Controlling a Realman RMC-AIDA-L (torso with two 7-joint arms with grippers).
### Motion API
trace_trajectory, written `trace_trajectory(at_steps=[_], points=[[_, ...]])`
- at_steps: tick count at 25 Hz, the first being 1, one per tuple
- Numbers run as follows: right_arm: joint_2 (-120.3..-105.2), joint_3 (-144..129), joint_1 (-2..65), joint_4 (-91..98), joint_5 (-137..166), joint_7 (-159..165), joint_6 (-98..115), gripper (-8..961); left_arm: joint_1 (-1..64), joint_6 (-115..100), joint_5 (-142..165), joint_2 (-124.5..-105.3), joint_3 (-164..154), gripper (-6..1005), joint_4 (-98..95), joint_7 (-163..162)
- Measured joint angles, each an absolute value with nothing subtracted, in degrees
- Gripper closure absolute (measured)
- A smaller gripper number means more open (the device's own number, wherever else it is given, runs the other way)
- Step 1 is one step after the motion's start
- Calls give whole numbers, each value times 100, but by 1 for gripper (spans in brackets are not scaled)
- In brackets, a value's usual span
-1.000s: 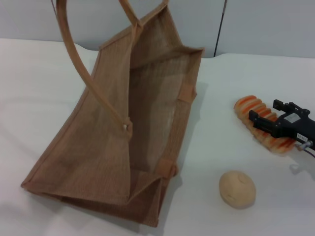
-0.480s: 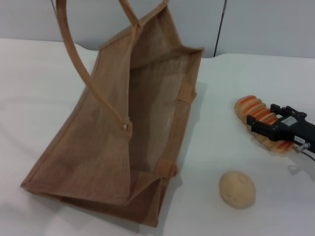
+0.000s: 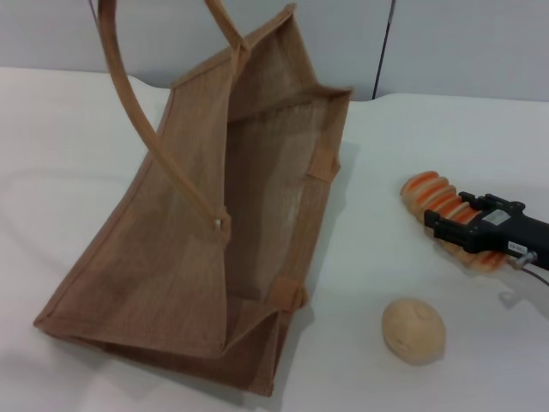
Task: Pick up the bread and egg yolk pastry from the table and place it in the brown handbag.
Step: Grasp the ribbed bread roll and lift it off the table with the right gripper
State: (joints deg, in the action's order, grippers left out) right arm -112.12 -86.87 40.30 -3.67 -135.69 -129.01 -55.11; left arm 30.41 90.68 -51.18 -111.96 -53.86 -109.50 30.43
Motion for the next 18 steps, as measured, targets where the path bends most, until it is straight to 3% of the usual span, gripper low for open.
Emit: trace_trajectory(at_steps=[2, 8, 18], points=[[-11174, -8806, 4082, -387, -13571, -12735, -5464, 134, 3041, 9064, -5117, -11199, -5388, 885, -10930, 3041], [-11113, -8905, 4105, -354, -13569, -12248, -5325, 270, 3041, 9062, -5115, -11206, -5374, 884, -10900, 3040], [-11076, -8929, 4185, -336, -13552, -12143, -5346, 334, 3041, 9068, -5115, -11206, -5349, 885, -10899, 3040]])
